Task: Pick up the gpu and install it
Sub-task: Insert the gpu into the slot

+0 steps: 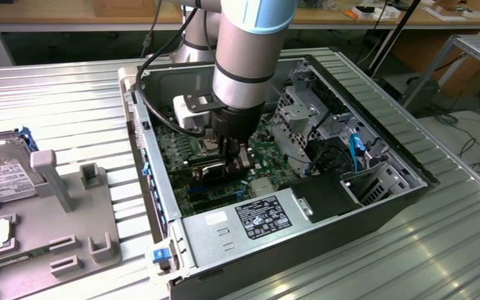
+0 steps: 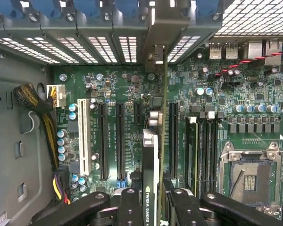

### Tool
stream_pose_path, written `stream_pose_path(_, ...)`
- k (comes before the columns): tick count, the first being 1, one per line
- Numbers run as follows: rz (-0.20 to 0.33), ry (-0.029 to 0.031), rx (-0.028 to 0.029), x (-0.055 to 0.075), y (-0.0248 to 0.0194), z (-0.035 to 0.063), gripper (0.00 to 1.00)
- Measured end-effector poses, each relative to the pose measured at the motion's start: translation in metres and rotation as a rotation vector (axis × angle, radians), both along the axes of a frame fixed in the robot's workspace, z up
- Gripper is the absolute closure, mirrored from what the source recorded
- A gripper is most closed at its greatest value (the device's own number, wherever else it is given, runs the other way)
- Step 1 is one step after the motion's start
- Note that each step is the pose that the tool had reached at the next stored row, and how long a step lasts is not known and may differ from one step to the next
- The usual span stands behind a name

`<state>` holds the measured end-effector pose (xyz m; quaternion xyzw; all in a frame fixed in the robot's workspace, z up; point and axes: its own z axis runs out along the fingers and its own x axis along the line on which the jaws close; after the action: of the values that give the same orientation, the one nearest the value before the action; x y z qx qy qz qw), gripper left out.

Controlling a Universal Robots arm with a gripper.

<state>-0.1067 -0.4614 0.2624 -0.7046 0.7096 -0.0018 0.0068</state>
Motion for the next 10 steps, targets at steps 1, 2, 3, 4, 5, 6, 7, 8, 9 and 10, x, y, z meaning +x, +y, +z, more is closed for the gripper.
stream_pose_path(1, 0.0, 0.0001, -0.0001, 0.0001, 0.0002, 0.0005, 0.73)
stream_pose_path(2, 0.0, 0.0001, -0.0001, 0.0001, 0.0003, 0.0008, 0.73)
stream_pose_path(3, 0.001, 0.0001, -0.0001, 0.0001, 0.0008, 0.001, 0.73)
stream_pose_path(4, 0.003, 0.0002, -0.0002, 0.0002, 0.001, 0.0013, 0.73)
stream_pose_path(5, 0.004, 0.0001, -0.0001, 0.0002, 0.0011, 0.0013, 0.73)
stream_pose_path(6, 0.006, 0.0001, -0.0001, 0.0002, 0.0017, 0.0013, 0.73)
stream_pose_path(7, 0.008, 0.0001, -0.0001, 0.0001, 0.0027, 0.0013, 0.73)
stream_pose_path(8, 0.015, 0.0002, -0.0002, 0.0002, 0.0042, 0.0013, 0.73)
stream_pose_path(9, 0.018, 0.0002, -0.0001, 0.0003, 0.0043, 0.0013, 0.73)
stream_pose_path(10, 0.018, 0.0001, -0.0001, 0.0003, 0.0043, 0.0013, 0.73)
